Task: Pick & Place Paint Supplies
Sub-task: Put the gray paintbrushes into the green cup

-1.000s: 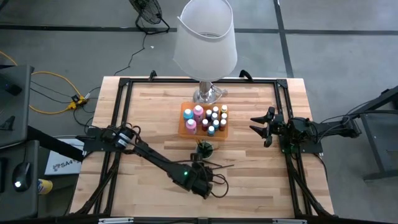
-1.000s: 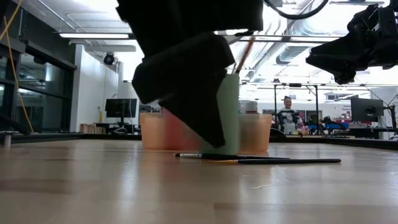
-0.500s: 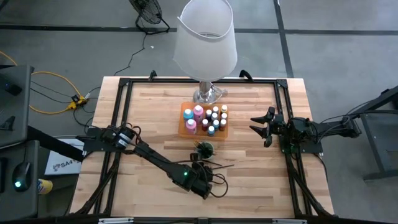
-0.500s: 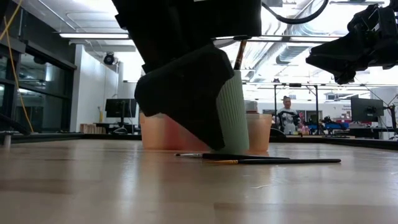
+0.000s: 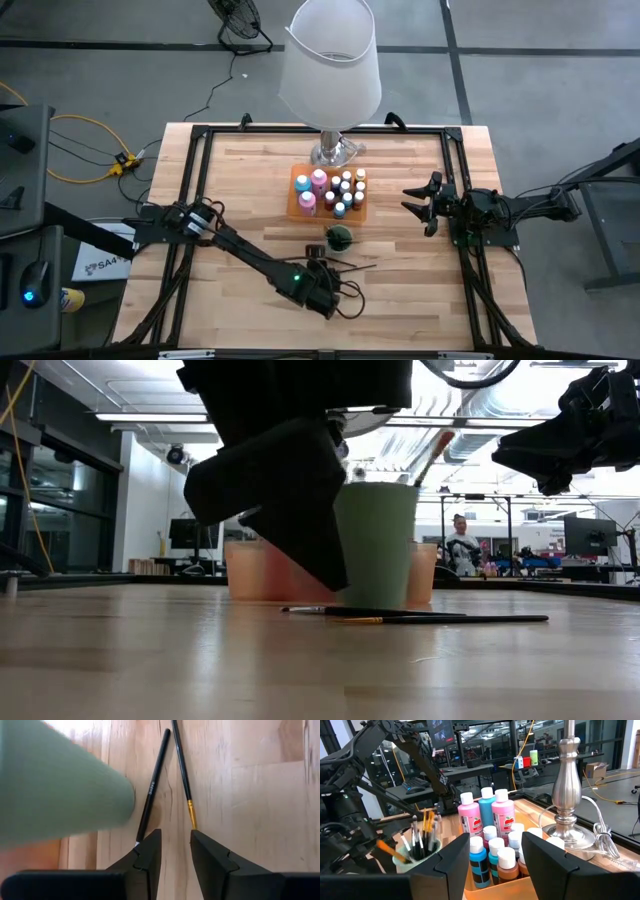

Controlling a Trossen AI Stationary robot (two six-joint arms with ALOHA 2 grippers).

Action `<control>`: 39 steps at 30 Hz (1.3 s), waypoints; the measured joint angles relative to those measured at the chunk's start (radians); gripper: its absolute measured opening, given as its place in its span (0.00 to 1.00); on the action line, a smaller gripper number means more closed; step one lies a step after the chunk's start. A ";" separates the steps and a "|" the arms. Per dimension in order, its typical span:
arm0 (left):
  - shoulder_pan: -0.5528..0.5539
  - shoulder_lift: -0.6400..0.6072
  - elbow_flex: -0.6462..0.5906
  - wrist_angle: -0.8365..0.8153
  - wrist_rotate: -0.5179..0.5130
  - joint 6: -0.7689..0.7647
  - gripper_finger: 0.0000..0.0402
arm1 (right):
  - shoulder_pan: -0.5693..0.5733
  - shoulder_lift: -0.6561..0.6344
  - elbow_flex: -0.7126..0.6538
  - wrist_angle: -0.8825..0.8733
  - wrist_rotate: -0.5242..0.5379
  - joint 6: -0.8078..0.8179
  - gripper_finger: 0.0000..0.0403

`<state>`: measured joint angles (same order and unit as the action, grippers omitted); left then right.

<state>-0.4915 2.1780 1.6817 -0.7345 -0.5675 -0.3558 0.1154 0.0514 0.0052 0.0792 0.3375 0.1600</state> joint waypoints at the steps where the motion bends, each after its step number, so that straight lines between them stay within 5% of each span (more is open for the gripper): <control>1: 0.000 -0.001 0.000 0.000 0.000 0.009 0.25 | 0.000 0.000 0.000 0.000 0.000 0.000 0.43; 16: 0.000 -0.044 0.001 -0.021 -0.004 0.030 0.25 | 0.000 0.000 0.000 0.000 0.000 0.000 0.43; 29: -0.010 -0.066 -0.009 -0.060 -0.015 -0.147 0.25 | 0.000 0.000 0.000 0.000 0.000 0.000 0.43; 39: -0.034 -0.169 -0.218 0.128 0.013 -0.180 0.25 | 0.000 0.000 0.000 0.000 0.000 0.000 0.43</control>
<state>-0.5255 2.0091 1.4634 -0.6068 -0.5550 -0.5357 0.1158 0.0517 0.0052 0.0792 0.3378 0.1600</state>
